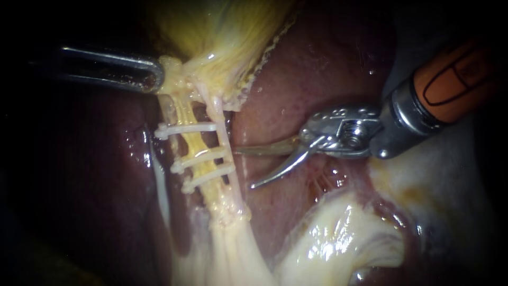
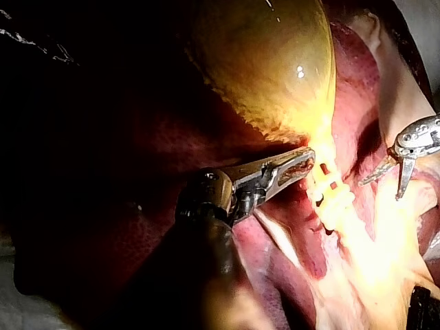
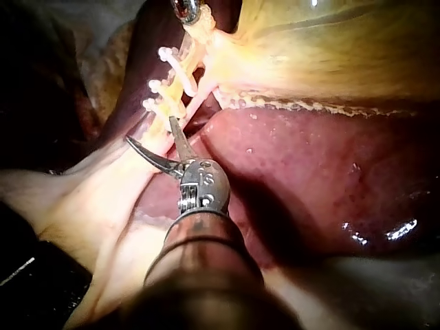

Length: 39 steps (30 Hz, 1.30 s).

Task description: Go to the cutting position left tube

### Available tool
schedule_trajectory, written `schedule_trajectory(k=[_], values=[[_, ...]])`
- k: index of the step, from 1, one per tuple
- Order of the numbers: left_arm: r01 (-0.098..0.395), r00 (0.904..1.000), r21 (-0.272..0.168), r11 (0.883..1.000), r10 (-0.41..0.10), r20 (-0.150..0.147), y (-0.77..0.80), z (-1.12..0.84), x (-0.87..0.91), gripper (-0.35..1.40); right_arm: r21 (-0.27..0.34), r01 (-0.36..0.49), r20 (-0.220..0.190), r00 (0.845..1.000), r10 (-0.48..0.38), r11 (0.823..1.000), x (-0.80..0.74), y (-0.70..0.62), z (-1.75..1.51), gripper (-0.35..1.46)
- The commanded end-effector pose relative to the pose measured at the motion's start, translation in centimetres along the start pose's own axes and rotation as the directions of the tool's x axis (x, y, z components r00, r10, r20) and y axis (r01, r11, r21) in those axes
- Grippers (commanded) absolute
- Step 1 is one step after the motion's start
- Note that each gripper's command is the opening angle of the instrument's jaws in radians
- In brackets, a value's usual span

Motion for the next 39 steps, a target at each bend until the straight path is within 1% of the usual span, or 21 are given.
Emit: schedule_trajectory(k=[1,5,7,11,21,26,28,34,39], values=[[0.000,1.0000,-0.001,1.000,0.000,0.000,0.00,0.00,0.00,-0.35,-0.001,-0.001,-0.001,1.000,0.001,1.000,0.02,0.00,0.03,1.22],[0.000,1.0000,-0.001,1.000,0.000,0.000,0.00,0.00,0.00,-0.35,-0.007,-0.015,-0.004,1.000,0.015,1.000,0.06,0.06,0.10,1.21],[0.000,1.0000,-0.001,1.000,0.000,0.000,0.00,0.00,0.00,-0.35,-0.010,-0.017,-0.005,1.000,0.017,1.000,0.08,0.11,0.12,1.21],[0.000,1.0000,-0.001,1.000,0.000,0.000,0.00,0.00,0.00,-0.35,-0.020,-0.026,-0.010,1.000,0.026,0.999,0.08,0.25,0.14,1.21],[-0.001,1.0000,-0.001,1.000,0.001,0.000,0.00,0.00,0.01,-0.35,-0.046,-0.031,-0.002,1.000,0.031,0.998,-0.01,0.60,0.23,1.21],[-0.001,1.0000,-0.002,1.000,0.001,0.001,0.00,0.01,0.02,-0.35,-0.055,-0.028,0.000,1.000,0.028,0.998,-0.04,0.70,0.33,1.21],[-0.001,1.0000,-0.005,1.000,0.001,0.002,0.00,0.02,0.02,-0.35,-0.051,-0.029,-0.017,0.999,0.028,0.998,-0.02,0.72,0.37,1.21],[-0.001,1.0000,-0.005,1.000,0.001,0.002,0.01,0.02,0.02,-0.35,0.031,-0.027,-0.093,0.995,0.030,0.999,0.05,0.72,0.46,1.21],[-0.001,1.0000,-0.005,1.000,0.001,0.002,0.01,0.03,0.02,-0.35,0.092,-0.019,-0.143,0.989,0.032,0.996,0.11,0.71,0.55,1.19]])
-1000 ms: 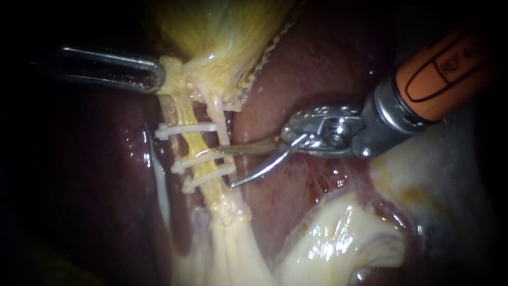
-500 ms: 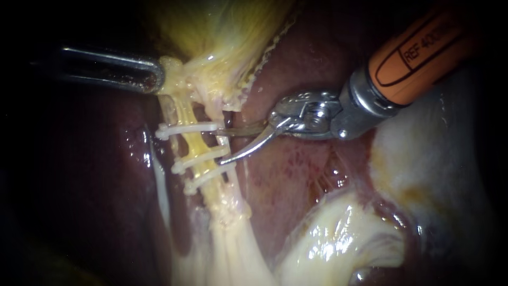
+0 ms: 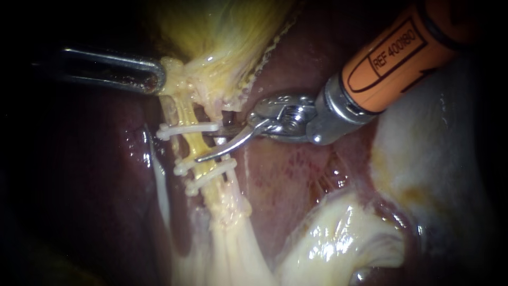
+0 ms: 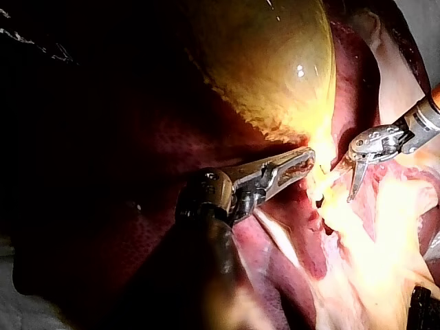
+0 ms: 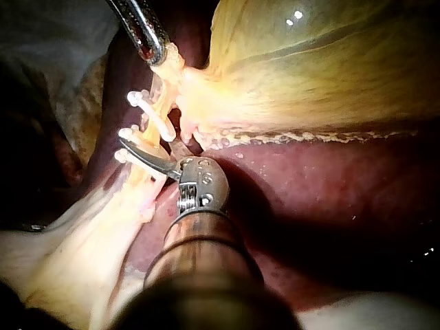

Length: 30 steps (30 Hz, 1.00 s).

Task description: Go to the cutting position left tube

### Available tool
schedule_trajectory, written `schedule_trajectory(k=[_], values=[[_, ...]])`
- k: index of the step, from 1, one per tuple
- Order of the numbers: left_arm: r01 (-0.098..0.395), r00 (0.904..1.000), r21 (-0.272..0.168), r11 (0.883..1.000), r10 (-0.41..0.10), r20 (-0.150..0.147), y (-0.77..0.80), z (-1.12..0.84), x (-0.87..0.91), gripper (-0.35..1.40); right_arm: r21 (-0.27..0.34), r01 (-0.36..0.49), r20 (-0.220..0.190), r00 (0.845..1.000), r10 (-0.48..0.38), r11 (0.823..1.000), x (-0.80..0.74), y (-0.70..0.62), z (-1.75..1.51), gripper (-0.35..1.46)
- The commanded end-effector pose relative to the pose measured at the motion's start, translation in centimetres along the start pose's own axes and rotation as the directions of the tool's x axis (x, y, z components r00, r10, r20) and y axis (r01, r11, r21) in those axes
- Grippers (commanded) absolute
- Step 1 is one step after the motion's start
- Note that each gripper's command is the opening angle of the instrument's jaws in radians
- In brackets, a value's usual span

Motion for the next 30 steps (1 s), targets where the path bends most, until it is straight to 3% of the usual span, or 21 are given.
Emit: schedule_trajectory(k=[1,9,16,23,30], values=[[0.000,1.0000,-0.001,1.000,0.000,0.000,0.00,0.00,0.00,-0.35,0.010,0.001,-0.010,1.000,-0.001,1.000,0.01,-0.01,0.03,1.19],[0.001,1.0000,-0.001,1.000,-0.001,0.001,0.00,0.02,-0.01,-0.35,0.025,0.003,-0.038,0.999,-0.002,1.000,0.10,-0.07,0.25,1.17],[0.001,1.0000,-0.002,1.000,-0.001,0.001,0.00,0.03,-0.01,-0.35,0.038,0.011,-0.056,0.998,-0.009,0.999,0.08,-0.10,0.49,1.17],[0.001,1.0000,-0.003,1.000,-0.001,0.001,0.00,0.05,-0.01,-0.35,0.073,0.022,-0.117,0.993,-0.013,0.997,0.05,-0.10,0.65,1.22],[0.001,1.0000,-0.002,1.000,-0.001,0.001,0.00,0.05,-0.01,-0.35,0.087,0.020,-0.126,0.992,-0.009,0.996,0.16,-0.29,0.70,1.24]])
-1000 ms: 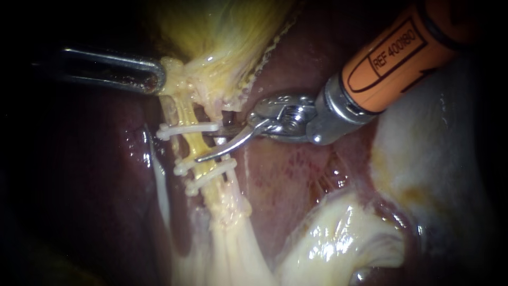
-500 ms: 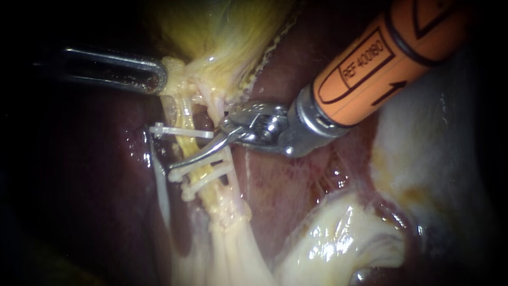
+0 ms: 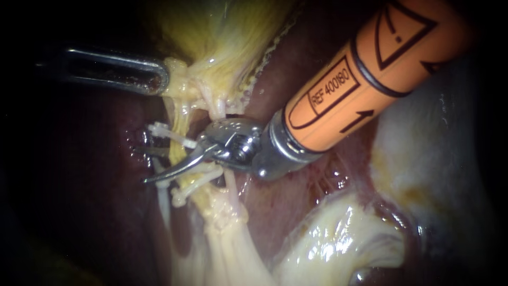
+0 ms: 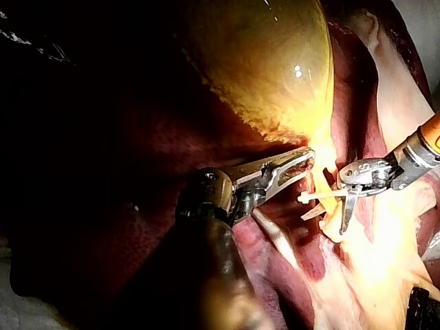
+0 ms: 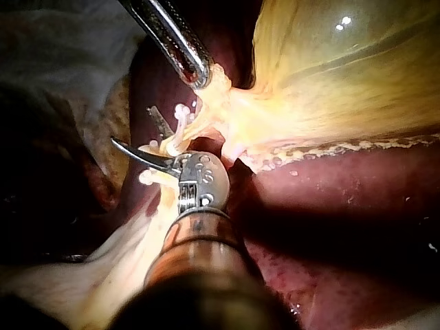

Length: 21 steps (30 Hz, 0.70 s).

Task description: Go to the cutting position left tube

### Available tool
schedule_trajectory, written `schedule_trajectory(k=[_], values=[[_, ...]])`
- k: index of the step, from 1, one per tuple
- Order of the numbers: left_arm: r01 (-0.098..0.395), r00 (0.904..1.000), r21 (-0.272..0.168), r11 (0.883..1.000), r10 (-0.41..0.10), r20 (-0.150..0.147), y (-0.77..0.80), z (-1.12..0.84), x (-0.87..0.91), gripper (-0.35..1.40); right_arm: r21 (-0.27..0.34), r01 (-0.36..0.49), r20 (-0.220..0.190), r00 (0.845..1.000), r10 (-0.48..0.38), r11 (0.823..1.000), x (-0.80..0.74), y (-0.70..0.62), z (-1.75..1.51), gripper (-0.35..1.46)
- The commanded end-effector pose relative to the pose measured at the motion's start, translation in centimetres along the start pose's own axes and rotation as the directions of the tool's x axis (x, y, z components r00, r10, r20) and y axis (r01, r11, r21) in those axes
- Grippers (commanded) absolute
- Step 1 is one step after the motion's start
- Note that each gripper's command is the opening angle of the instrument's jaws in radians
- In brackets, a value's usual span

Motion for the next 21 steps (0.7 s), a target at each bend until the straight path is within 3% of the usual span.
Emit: schedule_trajectory(k=[1,8,21], values=[[0.000,1.0000,0.001,1.000,0.000,0.000,0.00,-0.01,0.00,-0.35,0.002,-0.002,-0.002,1.000,0.002,1.000,0.04,-0.04,0.00,1.24],[0.000,1.0000,0.001,1.000,0.000,0.000,0.01,-0.01,0.00,-0.35,0.020,-0.013,-0.026,1.000,0.014,1.000,0.27,-0.26,-0.01,1.24],[0.000,1.0000,0.001,1.000,0.000,0.000,0.01,-0.01,0.01,-0.35,0.020,-0.012,-0.026,1.000,0.013,1.000,0.25,-0.24,-0.02,1.24]])
